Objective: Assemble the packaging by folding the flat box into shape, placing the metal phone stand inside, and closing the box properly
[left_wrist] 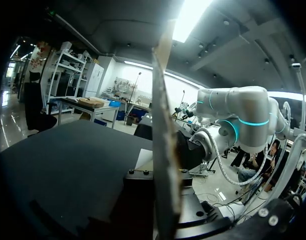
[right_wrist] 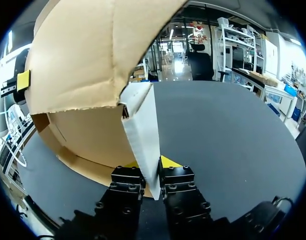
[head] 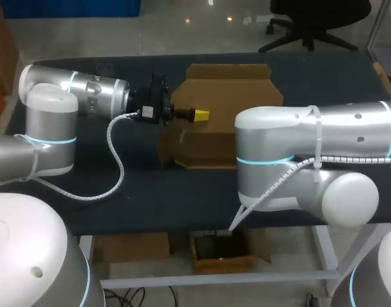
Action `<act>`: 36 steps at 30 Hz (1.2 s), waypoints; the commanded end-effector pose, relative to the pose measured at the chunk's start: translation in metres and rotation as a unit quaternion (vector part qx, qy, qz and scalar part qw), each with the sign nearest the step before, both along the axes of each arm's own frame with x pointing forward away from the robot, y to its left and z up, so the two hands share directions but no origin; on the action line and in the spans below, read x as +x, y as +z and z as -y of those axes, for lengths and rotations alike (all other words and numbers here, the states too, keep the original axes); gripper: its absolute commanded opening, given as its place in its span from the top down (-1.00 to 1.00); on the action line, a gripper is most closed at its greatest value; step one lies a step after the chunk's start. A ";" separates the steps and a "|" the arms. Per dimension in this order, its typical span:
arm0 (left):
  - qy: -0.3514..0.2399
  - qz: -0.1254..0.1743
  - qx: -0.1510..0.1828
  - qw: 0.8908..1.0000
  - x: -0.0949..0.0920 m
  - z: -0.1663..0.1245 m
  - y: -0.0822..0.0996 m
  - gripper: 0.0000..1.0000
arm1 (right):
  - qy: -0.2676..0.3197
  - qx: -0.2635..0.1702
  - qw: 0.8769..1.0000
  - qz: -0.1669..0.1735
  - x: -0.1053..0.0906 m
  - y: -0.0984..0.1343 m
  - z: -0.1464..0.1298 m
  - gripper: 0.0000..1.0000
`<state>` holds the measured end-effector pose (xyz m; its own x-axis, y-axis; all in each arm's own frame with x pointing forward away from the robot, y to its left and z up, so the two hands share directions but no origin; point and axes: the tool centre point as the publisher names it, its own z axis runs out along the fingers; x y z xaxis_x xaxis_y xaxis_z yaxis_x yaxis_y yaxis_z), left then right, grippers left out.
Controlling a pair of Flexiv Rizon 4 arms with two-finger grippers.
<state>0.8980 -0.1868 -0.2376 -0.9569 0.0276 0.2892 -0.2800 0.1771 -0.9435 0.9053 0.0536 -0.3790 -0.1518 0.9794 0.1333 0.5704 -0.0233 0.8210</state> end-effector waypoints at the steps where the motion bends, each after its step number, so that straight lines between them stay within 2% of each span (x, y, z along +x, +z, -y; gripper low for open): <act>1: -0.001 0.000 0.000 1.000 0.000 0.001 -0.002 1.00 | -0.101 -0.067 0.993 -0.004 0.001 -0.003 -0.008 0.80; 14: -0.001 0.000 0.000 1.000 0.000 0.001 -0.002 1.00 | -0.128 -0.075 0.989 -0.012 0.002 -0.001 -0.003 0.76; 17: -0.001 0.000 0.000 1.000 0.000 0.001 -0.002 1.00 | -0.133 -0.075 0.988 -0.013 0.002 0.000 -0.002 0.80; 20: -0.001 0.000 0.000 1.000 0.000 0.001 -0.002 1.00 | -0.136 -0.073 0.988 -0.013 0.001 0.000 -0.002 1.00; 24: -0.001 0.000 0.000 1.000 0.000 0.001 -0.002 1.00 | -0.138 -0.072 0.988 -0.014 0.001 0.000 -0.001 1.00; 33: -0.001 0.000 0.000 1.000 0.000 0.001 -0.002 1.00 | -0.095 -0.049 0.994 -0.011 -0.005 0.000 0.001 1.00; 34: -0.001 0.000 0.000 1.000 0.000 0.001 -0.002 0.38 | -0.085 -0.041 0.996 -0.010 -0.006 0.000 0.001 1.00; 35: -0.003 0.003 0.002 1.000 0.000 0.000 -0.002 -0.04 | -0.076 -0.035 0.996 -0.011 -0.007 0.001 0.002 1.00; 36: 0.000 0.009 0.005 1.000 -0.001 -0.002 -0.002 -1.00 | -0.066 -0.032 0.997 -0.012 -0.007 0.001 0.002 1.00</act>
<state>0.8975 -0.1868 -0.2395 -0.9601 0.0289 0.2781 -0.2684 0.1836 -0.9456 0.9015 0.0513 -0.3786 0.0008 0.9980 0.0624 0.5861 -0.0510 0.8086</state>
